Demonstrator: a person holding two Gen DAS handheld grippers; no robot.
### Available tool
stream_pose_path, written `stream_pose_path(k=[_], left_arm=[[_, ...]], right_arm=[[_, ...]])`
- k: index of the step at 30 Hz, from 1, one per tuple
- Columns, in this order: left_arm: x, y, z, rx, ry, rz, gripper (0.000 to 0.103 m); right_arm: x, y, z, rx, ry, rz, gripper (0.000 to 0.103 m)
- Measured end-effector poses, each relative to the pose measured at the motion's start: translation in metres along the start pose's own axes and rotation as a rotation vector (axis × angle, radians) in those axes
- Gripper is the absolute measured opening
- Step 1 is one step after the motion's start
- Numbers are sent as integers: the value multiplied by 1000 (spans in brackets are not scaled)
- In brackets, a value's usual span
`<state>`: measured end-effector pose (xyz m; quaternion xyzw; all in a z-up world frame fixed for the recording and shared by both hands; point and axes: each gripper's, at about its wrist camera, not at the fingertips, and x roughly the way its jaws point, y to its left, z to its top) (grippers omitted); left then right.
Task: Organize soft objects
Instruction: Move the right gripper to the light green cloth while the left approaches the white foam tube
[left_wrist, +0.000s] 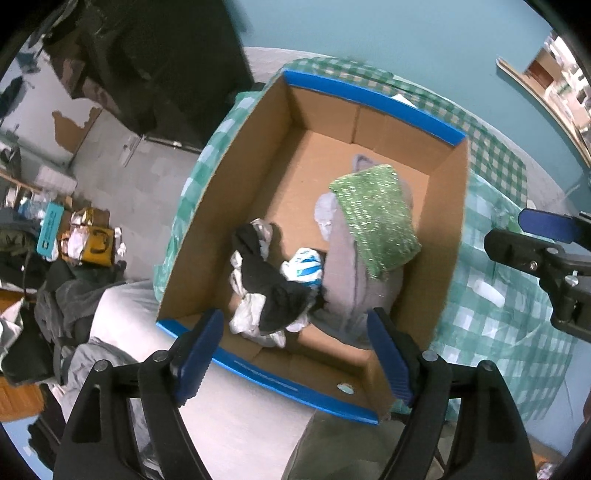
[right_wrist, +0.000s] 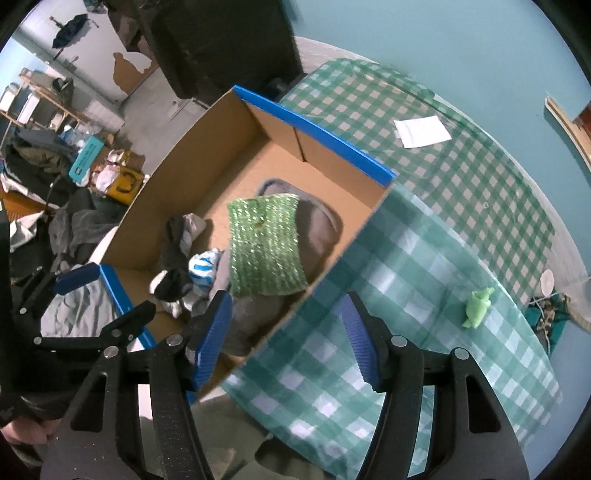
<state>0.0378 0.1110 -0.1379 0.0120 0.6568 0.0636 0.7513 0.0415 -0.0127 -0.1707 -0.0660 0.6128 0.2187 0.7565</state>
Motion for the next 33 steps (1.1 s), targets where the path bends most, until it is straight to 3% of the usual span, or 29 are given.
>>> stream_pose_path(k=[33], left_arm=[[-1, -146, 4, 225, 5, -23, 81]], right_arm=[[-16, -160, -67, 164, 24, -114, 64]])
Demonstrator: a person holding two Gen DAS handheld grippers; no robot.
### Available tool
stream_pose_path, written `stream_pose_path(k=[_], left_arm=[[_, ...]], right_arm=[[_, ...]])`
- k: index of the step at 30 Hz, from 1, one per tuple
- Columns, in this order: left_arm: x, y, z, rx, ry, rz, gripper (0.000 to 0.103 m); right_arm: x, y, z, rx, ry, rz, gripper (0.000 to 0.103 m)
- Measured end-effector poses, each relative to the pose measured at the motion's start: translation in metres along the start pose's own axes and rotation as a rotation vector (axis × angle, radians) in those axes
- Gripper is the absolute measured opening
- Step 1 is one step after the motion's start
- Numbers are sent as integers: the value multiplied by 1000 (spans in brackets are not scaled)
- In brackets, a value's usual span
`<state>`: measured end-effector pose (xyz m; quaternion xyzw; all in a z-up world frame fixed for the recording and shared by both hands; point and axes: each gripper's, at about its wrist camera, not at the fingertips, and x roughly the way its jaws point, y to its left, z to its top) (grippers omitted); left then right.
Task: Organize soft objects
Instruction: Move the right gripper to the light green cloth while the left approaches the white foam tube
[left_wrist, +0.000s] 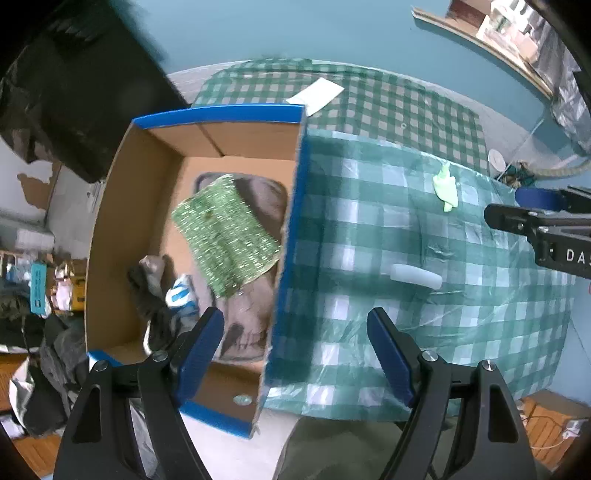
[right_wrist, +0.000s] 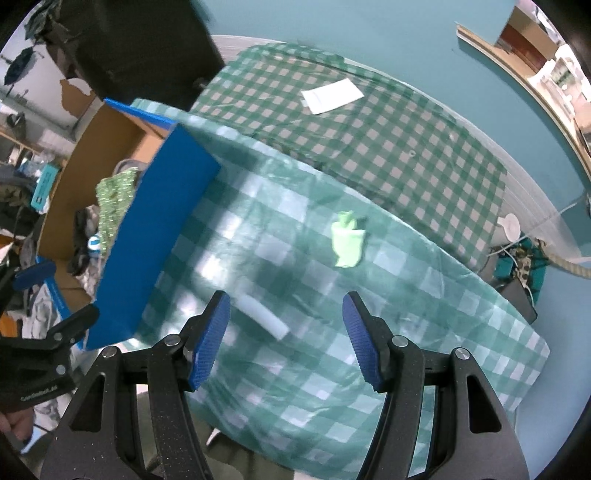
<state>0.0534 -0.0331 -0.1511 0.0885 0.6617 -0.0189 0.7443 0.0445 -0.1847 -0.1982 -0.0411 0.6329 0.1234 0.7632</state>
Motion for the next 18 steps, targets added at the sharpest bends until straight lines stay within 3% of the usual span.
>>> stream_pose_path(k=[9, 18], left_arm=[[17, -33, 23, 59, 7, 21, 81], [39, -51, 42, 50, 35, 24, 81]], right_arm=[[21, -23, 5, -10, 13, -16, 64], [50, -40, 20, 6, 21, -12, 64]])
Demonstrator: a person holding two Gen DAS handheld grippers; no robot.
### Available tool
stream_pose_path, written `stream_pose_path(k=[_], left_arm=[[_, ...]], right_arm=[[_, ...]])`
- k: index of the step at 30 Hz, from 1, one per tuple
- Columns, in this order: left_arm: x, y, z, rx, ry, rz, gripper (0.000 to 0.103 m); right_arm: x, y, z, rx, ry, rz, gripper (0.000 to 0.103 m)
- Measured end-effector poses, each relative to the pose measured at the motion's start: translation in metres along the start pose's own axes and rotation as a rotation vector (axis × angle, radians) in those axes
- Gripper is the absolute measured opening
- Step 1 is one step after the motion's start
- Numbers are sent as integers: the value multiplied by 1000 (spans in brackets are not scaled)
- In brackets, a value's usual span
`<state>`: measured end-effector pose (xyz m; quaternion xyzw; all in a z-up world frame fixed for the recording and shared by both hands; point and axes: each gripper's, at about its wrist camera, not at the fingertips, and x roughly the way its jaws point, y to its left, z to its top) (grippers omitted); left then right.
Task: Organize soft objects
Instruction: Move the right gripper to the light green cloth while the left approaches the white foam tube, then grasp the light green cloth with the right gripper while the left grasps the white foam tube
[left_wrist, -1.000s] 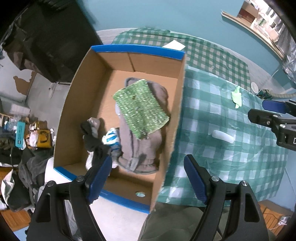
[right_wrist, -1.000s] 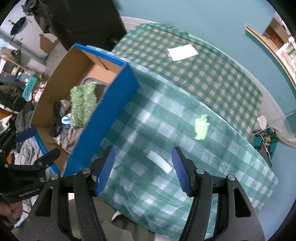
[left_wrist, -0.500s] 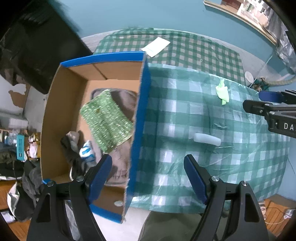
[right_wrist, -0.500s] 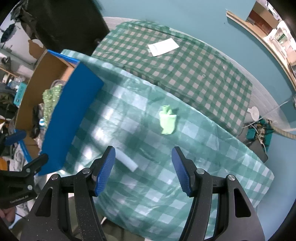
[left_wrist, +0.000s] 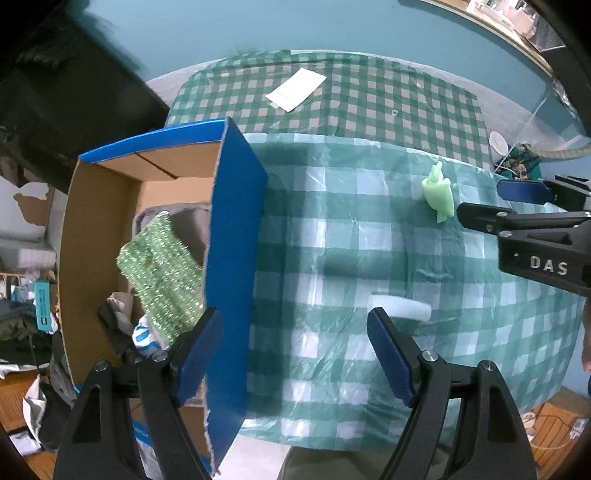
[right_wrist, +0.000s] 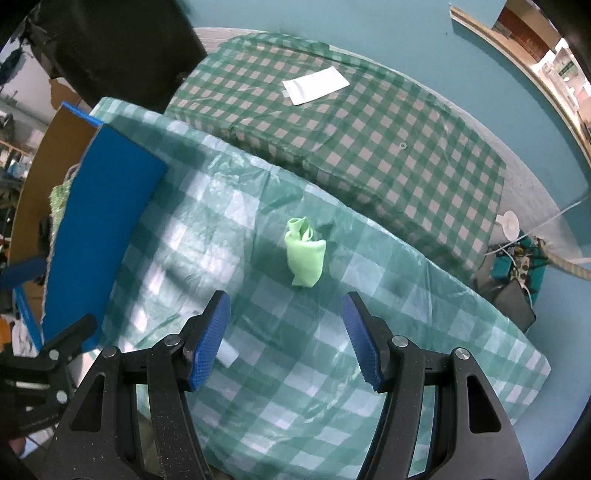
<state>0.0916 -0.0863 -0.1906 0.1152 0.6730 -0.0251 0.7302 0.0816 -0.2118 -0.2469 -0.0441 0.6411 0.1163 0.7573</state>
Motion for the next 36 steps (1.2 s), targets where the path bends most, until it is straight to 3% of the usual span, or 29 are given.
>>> stream_pose_path(k=[13, 26, 30, 33, 36], left_arm=[[43, -16, 17, -16, 59, 8, 81], [56, -17, 11, -82, 116, -1, 81], [58, -19, 10, -92, 120, 1, 81], [60, -20, 9, -99, 121, 0, 81], [62, -21, 8, -102, 126, -2, 81]], right_arm=[[47, -8, 23, -46, 42, -21, 64], [71, -10, 24, -79, 57, -47, 63], [73, -9, 21, -93, 41, -58, 49], [72, -6, 20, -120, 32, -46, 30], [70, -2, 18, -144, 30, -42, 29]])
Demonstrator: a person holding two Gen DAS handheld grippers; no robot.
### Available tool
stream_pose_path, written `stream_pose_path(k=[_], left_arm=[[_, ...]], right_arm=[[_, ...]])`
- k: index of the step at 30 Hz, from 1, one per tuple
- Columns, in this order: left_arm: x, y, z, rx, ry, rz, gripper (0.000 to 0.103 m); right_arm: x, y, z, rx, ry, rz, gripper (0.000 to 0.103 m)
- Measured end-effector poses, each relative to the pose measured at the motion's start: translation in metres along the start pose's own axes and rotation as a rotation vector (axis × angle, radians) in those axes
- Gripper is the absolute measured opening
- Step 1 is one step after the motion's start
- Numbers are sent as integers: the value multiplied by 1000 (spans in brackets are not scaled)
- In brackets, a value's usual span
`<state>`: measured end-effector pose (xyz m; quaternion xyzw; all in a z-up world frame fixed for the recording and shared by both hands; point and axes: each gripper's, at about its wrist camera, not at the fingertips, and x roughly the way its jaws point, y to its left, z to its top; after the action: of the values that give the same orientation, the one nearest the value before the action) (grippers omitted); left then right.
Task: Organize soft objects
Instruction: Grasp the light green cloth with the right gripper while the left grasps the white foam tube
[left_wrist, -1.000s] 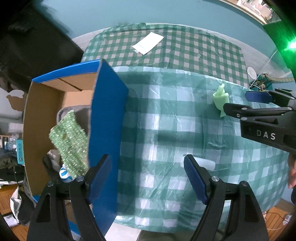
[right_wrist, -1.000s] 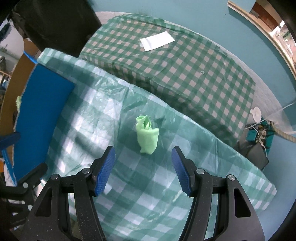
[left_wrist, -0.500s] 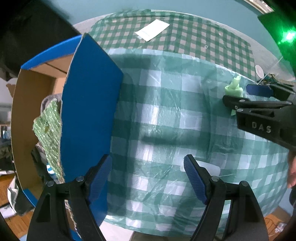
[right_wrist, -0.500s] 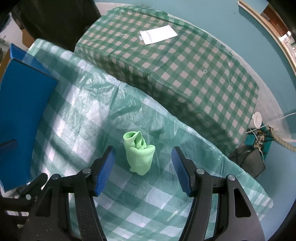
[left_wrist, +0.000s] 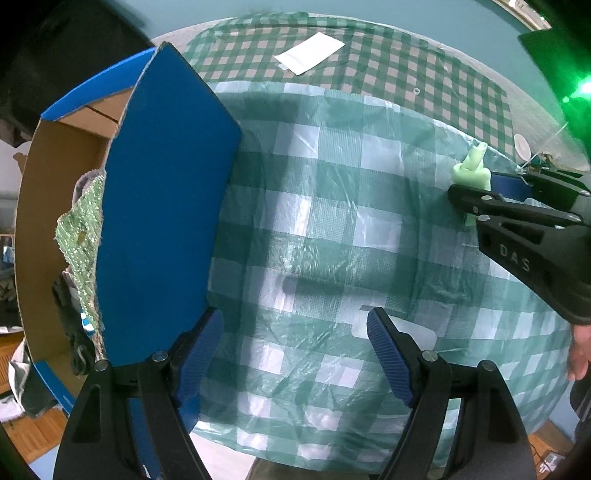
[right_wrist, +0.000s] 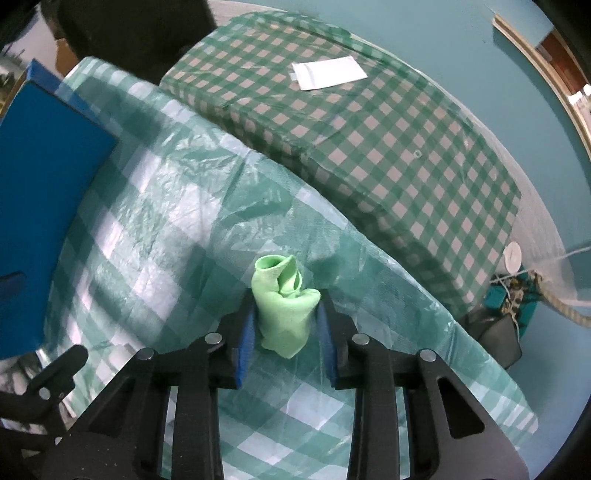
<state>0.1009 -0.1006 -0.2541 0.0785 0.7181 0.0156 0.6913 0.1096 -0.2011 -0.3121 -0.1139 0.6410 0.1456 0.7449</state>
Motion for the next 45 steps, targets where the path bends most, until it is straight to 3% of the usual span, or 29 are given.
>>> stream_pose_path(k=[5, 12, 32, 35, 45], left_arm=[[2, 3, -4, -32, 21, -36, 81], [10, 6, -9, -169, 91, -129, 81], [29, -16, -17, -360, 141, -168, 80], [31, -23, -15, -354, 143, -137, 77], [40, -34, -15, -372, 159, -156, 48]], right_arm=[[-13, 6, -8, -22, -17, 19, 29], [-29, 7, -33, -42, -7, 40, 29], [-42, -11, -130, 15, 5, 71, 29], [-42, -17, -135, 26, 5, 77, 29], [-46, -27, -141, 41, -2, 85, 29]])
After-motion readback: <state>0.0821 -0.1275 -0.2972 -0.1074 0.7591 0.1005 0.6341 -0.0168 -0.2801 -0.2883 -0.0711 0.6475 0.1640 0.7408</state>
